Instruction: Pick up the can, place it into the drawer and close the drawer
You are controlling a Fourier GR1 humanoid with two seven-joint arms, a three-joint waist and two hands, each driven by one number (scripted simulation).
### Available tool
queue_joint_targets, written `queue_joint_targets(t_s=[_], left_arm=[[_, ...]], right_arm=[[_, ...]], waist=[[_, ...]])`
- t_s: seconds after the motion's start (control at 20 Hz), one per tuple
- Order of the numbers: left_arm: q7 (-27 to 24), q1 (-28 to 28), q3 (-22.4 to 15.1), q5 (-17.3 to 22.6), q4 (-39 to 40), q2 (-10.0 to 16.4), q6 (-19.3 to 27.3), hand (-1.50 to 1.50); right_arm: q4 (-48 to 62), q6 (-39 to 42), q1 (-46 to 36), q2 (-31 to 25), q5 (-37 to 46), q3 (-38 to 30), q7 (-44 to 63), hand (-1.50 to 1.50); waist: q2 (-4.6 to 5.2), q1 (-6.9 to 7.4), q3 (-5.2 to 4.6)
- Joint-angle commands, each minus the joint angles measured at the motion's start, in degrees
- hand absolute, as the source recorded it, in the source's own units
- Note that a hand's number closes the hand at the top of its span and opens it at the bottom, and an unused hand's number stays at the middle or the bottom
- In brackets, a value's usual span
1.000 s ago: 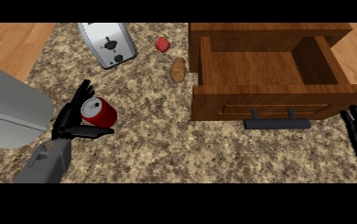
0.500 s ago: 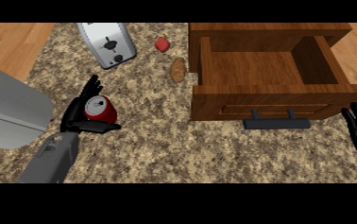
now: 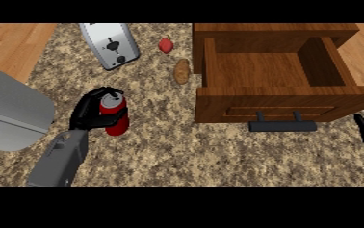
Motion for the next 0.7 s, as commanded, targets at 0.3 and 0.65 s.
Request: queue_joint_targets(t_s=[0.3,0.65], left_arm=[[1.19,7.75,2.8,3.61,-10.71,-3.62,10.14,1.5],[12.36,12.92,-1.43,5.88,-31.53,-7.31,12.75,1.5]], right_arm=[[2.21,-0.78,-0.99,-1.17,0.56,-0.97,-1.13,-1.5],[1.6,-2.06,-0.19,1.11,3.39,3.06,-2.14,-1.5]], waist=[[-0.18,0.97,0.06],[-0.2,0.75,0.05]])
